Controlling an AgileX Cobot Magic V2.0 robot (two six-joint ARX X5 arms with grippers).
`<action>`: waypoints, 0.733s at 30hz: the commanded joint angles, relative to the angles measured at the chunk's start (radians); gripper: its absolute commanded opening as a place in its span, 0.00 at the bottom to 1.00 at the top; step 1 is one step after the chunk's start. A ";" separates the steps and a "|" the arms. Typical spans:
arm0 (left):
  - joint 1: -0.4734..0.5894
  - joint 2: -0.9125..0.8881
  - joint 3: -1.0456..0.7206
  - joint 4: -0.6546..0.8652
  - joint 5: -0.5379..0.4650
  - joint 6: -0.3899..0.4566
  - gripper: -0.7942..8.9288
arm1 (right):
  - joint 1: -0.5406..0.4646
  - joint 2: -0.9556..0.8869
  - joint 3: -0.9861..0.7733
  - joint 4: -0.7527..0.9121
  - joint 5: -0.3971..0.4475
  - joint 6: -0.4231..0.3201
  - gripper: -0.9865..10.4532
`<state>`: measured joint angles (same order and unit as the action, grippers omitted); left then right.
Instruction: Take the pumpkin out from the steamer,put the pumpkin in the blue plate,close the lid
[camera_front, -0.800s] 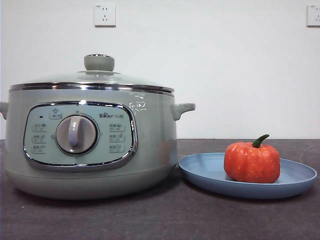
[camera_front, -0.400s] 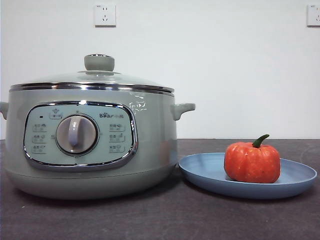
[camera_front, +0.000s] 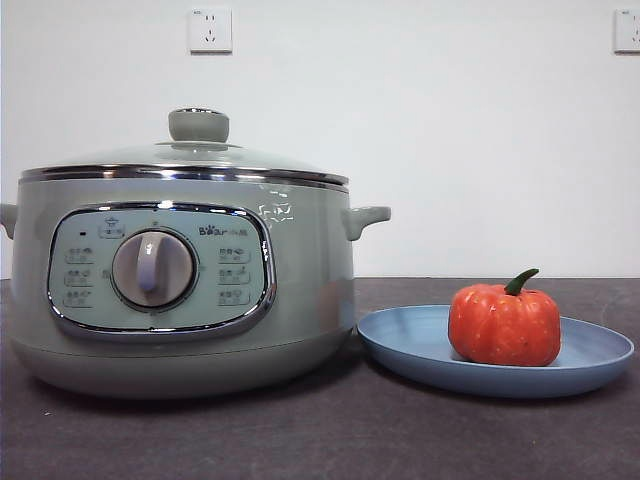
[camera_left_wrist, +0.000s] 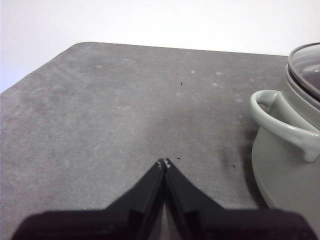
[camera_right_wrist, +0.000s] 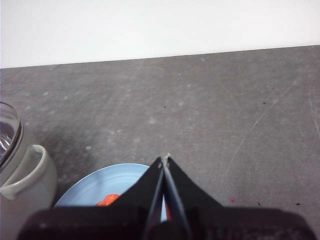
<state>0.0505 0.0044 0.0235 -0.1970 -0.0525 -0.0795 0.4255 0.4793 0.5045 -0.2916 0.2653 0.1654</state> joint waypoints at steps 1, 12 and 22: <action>0.003 -0.003 -0.014 -0.001 0.003 -0.006 0.08 | 0.000 -0.002 -0.005 0.005 0.003 0.009 0.08; 0.003 -0.003 -0.014 -0.001 0.002 -0.006 0.08 | 0.000 -0.003 -0.005 0.002 0.003 0.000 0.08; 0.003 -0.003 -0.014 -0.002 0.004 -0.006 0.08 | -0.261 -0.302 -0.143 -0.072 -0.110 -0.122 0.08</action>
<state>0.0502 0.0044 0.0235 -0.1970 -0.0509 -0.0795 0.1932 0.2024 0.4038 -0.3580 0.1608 0.0597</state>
